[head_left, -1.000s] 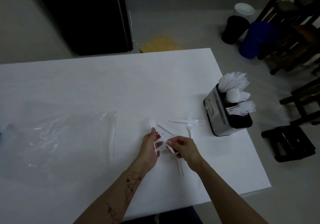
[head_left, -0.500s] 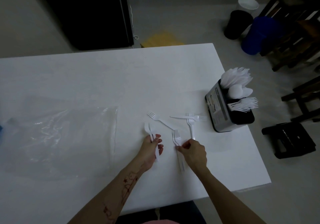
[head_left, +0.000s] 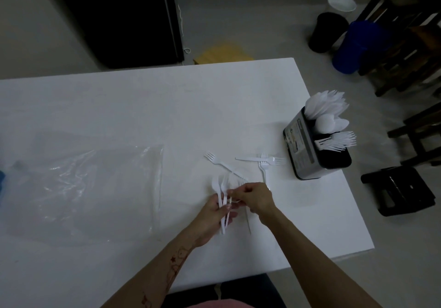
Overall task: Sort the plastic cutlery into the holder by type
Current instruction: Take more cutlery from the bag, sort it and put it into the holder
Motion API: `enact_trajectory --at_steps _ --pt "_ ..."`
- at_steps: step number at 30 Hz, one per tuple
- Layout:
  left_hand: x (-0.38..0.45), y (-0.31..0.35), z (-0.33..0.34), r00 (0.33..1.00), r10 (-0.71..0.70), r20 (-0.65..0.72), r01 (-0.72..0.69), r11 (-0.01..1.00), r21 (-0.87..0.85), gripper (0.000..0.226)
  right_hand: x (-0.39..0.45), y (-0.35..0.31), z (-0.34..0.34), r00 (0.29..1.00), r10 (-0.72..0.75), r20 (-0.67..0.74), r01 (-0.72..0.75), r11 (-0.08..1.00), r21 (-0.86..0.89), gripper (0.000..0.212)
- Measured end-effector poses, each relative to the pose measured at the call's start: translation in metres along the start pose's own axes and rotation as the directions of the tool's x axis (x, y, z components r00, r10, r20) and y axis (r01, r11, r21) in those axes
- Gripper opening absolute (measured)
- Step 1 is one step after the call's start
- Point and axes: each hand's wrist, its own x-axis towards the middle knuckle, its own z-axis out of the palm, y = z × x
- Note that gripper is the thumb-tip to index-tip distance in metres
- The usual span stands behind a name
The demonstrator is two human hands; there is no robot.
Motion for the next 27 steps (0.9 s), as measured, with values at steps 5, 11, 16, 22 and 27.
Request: enact_trajectory --at_steps 5,11,16,22,27 --pt "0.0 -0.008 -0.005 0.986 -0.048 -0.157 0.043 0.998 -0.04 0.021 0.007 0.021 0.001 0.977 -0.035 -0.21 -0.051 0.92 -0.389 0.04" --pt "0.003 -0.015 -0.009 0.972 -0.098 -0.213 0.085 0.994 -0.073 0.016 0.0 0.034 -0.004 0.981 0.005 -0.194 -0.112 0.83 -0.547 0.03" --pt "0.0 -0.014 -0.008 0.982 -0.074 -0.172 0.076 0.997 0.006 0.023 -0.001 0.017 -0.007 0.998 0.054 -0.032 -0.056 0.995 -0.081 0.026" --pt "-0.006 -0.009 -0.005 0.993 -0.062 -0.097 0.058 0.998 -0.039 0.028 0.006 0.004 0.015 0.999 -0.028 0.034 0.031 0.995 -0.093 0.024" --pt "-0.003 -0.011 -0.012 0.99 -0.092 -0.111 0.076 0.987 -0.139 0.018 0.023 -0.001 0.023 0.995 -0.099 -0.016 0.091 0.955 -0.282 0.038"
